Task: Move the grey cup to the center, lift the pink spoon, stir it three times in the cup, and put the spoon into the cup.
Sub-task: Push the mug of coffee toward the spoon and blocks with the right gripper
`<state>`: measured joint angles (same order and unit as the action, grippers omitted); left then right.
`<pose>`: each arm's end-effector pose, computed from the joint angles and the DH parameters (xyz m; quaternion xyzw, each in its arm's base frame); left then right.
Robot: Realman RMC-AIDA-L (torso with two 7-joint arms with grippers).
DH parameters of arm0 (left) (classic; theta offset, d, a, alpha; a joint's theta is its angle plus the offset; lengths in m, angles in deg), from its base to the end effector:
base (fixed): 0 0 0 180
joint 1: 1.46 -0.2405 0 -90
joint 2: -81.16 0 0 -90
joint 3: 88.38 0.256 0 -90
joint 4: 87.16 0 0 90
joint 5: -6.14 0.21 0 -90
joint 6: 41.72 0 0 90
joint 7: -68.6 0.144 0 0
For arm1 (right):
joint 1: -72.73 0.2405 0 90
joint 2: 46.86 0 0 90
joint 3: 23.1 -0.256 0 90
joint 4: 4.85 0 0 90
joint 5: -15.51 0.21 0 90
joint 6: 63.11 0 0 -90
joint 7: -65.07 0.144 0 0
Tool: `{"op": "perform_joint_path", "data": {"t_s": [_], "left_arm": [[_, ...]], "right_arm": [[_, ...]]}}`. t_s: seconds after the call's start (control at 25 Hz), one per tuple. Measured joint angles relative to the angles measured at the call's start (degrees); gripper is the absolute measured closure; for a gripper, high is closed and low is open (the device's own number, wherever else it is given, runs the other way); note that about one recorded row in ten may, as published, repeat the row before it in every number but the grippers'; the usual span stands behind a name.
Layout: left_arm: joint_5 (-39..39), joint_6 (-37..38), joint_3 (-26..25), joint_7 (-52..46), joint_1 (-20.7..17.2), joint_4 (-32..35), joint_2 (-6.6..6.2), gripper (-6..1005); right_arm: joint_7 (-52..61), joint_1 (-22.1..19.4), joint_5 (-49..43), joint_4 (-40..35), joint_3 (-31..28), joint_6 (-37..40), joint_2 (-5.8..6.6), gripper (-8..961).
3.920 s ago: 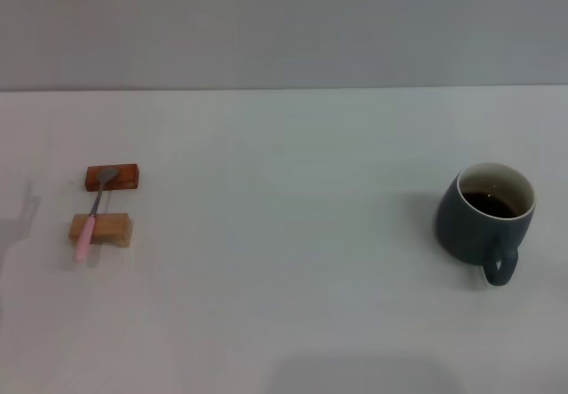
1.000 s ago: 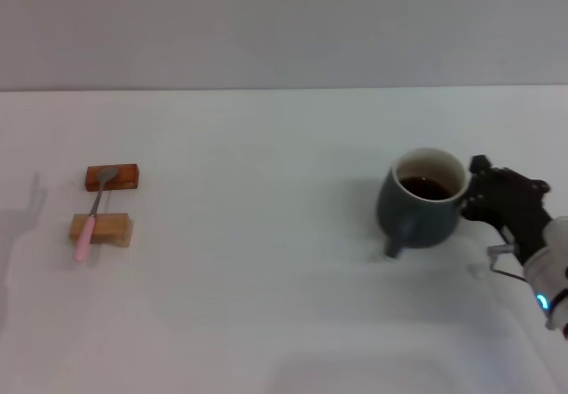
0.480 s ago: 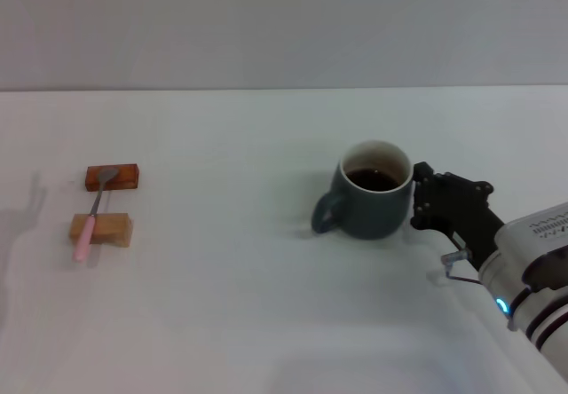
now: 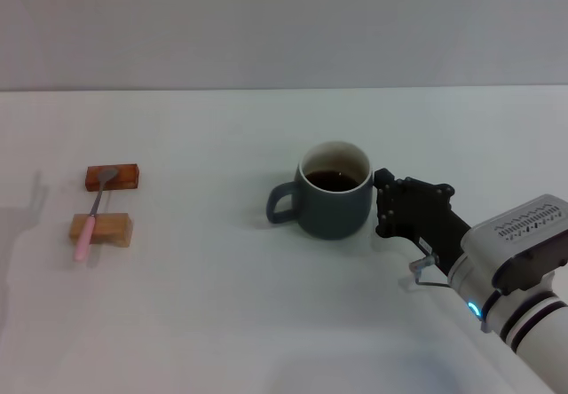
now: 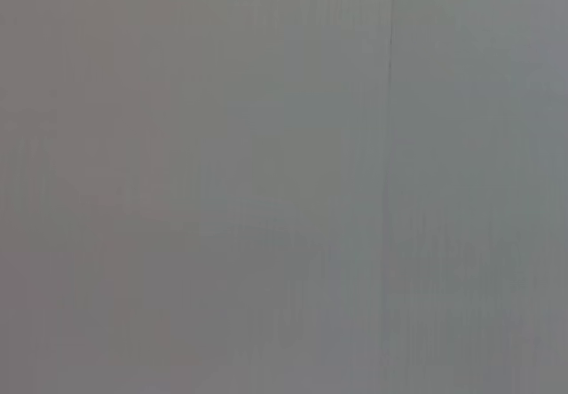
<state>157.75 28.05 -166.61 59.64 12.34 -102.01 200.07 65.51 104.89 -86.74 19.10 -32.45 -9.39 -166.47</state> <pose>-0.3719 0.2878 0.0327 -0.5933 -0.2563 -0.3057 0.6992 0.2567 0.3209 -0.1204 -0.8174 0.2506 0.2658 0.4455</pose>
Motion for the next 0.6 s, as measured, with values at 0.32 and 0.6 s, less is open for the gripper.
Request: {"op": "perform_joint_path", "data": {"t_s": [0.32, 0.6], "left_arm": [[0.0, 0.2, 0.0, 0.0, -0.3, 0.0, 0.00, 194], [0.0, 0.2, 0.0, 0.0, -0.3, 0.0, 0.00, 195]], "right_arm": [[0.0, -1.0, -0.7, -2.5, -5.6, -0.4, -0.04, 953], [0.0, 0.4, -0.7, -3.4, -8.5, -4.6, 0.11, 954]]}}
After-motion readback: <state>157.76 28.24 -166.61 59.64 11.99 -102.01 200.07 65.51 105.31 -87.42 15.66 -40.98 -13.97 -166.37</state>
